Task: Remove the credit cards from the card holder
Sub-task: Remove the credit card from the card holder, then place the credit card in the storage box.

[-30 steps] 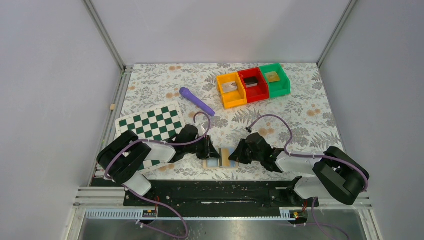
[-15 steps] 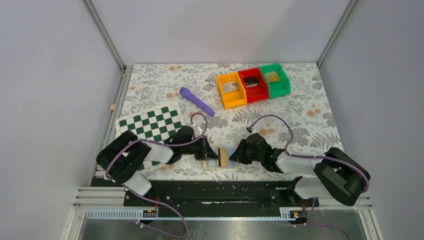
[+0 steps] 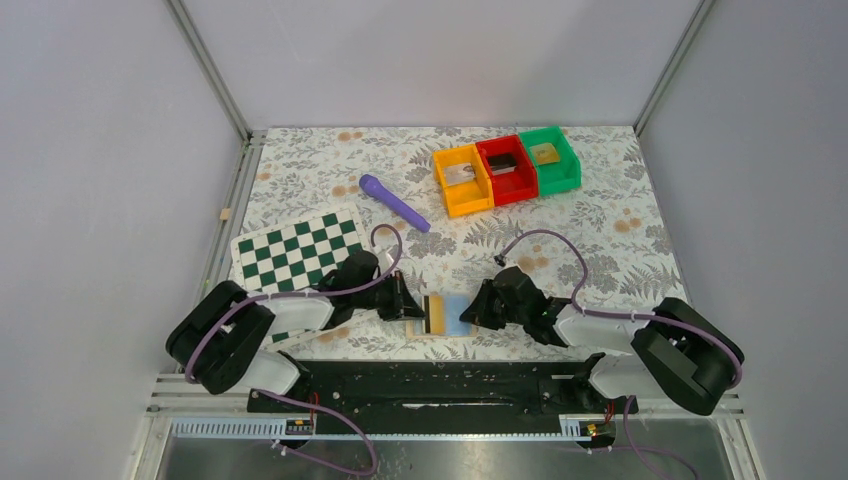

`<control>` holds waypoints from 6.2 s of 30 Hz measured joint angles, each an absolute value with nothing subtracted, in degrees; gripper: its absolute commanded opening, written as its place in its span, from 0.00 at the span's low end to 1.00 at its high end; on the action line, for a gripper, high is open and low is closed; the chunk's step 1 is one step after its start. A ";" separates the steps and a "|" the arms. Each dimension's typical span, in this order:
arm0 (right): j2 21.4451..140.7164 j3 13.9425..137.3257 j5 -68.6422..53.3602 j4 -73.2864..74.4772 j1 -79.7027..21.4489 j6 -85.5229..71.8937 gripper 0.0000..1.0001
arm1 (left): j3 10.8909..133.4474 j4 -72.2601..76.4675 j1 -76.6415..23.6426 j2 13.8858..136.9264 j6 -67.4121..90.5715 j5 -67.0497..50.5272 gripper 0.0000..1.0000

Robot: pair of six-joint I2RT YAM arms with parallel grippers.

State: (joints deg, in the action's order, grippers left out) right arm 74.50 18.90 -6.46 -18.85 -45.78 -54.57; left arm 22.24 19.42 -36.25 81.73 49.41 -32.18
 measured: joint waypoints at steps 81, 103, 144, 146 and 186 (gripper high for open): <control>50.09 29.39 5.72 -12.29 -63.09 -16.03 0.00 | 44.42 -26.04 -31.29 44.64 38.85 -20.82 0.66; 53.67 50.06 -11.00 16.32 -25.15 -24.34 0.00 | 46.37 -33.54 -31.18 43.62 24.67 -26.92 0.99; 66.04 40.45 -60.53 -25.19 -18.61 -57.39 0.18 | 39.59 24.99 -32.93 68.75 57.80 -48.27 0.00; 66.06 40.38 -60.05 -24.91 -18.65 -57.06 0.25 | 38.68 27.11 -32.93 68.75 59.27 -48.29 0.00; 82.54 70.57 -56.03 9.72 8.16 -29.69 0.00 | 50.70 -17.58 -32.08 59.66 32.75 -32.36 0.99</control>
